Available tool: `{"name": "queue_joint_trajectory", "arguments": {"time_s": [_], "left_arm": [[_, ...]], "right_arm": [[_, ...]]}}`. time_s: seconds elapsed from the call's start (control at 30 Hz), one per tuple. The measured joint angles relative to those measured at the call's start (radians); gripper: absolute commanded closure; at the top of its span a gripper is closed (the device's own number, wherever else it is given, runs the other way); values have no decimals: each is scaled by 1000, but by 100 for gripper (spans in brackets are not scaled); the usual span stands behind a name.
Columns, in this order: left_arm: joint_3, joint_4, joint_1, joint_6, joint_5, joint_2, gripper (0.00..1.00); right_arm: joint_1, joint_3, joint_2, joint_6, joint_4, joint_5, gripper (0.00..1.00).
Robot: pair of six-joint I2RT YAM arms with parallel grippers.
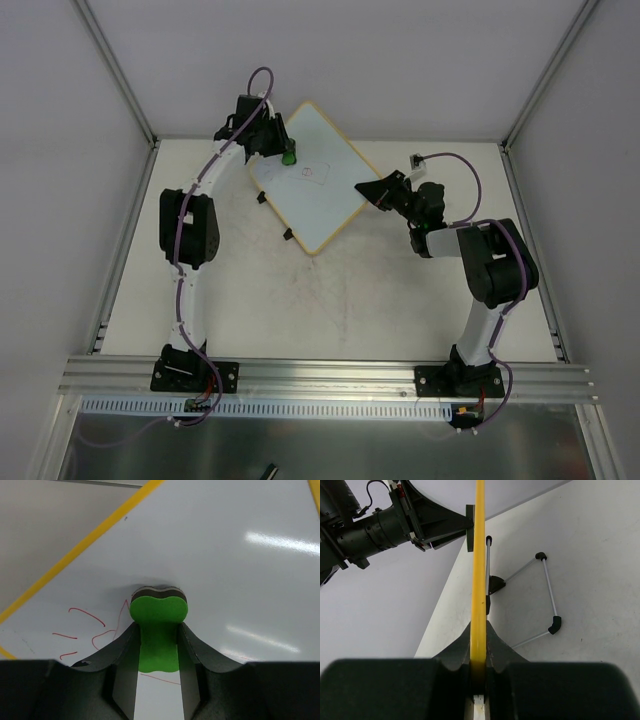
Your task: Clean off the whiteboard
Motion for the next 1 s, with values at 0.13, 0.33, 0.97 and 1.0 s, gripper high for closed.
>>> {"name": "queue_joint_trajectory", "arguments": {"time_s": [0.13, 0.33, 0.97, 1.0], "left_arm": [[-13, 29, -22, 27, -1, 0, 100], [-26, 71, -57, 73, -11, -4, 100], [-74, 149, -94, 138, -102, -24, 100], [-79, 152, -90, 127, -101, -24, 100]], "right_arm": [[0, 0, 0, 0, 0, -1, 100], [-1, 0, 0, 2, -2, 1, 100], [-4, 0, 1, 11, -11, 4, 100], [-4, 0, 1, 11, -11, 4, 100]]}}
